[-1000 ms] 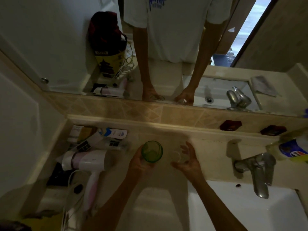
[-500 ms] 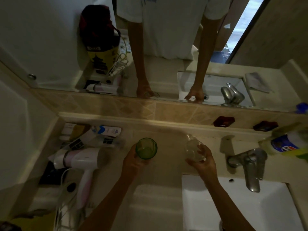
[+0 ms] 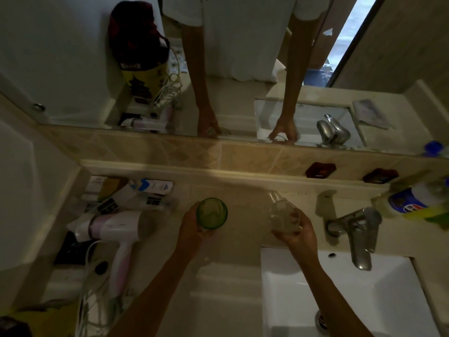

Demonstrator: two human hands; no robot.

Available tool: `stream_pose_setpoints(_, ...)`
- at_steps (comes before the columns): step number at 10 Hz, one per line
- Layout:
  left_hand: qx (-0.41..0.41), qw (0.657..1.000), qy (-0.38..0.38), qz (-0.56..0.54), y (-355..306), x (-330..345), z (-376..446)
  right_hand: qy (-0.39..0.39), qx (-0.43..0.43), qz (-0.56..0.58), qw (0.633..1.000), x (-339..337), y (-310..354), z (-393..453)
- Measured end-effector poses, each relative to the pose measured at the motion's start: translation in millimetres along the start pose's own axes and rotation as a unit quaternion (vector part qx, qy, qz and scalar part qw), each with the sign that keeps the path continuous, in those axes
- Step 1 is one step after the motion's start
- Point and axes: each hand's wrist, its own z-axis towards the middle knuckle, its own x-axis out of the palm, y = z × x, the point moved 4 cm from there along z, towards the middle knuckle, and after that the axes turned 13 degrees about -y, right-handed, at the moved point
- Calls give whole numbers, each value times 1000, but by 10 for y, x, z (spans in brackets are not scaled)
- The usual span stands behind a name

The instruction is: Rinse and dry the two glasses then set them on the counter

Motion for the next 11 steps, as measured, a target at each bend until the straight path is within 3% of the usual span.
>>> stream_pose_setpoints(3, -36, 998, -53, -13, -55, 134, -109, -21, 7, 8, 1000, -78, 37, 5)
stream_pose_setpoints(6, -45, 998, -10, 45, -112, 148, -41, 0, 73, -87, 994, -51, -90, 95)
stream_pose_setpoints(7, -77, 989, 47, 120, -249, 78, -110, 36, 145, -125, 981, -81, -102, 67)
stream_pose_setpoints(9, -91, 979, 53, 175, -304, -139, -417, 139, 200, -138, 960, -347, 183, -104)
stream_pose_setpoints(11, -15, 983, 13, 181, -707, -282, -946, 190, 139, -177, 956, -778, 553, -333)
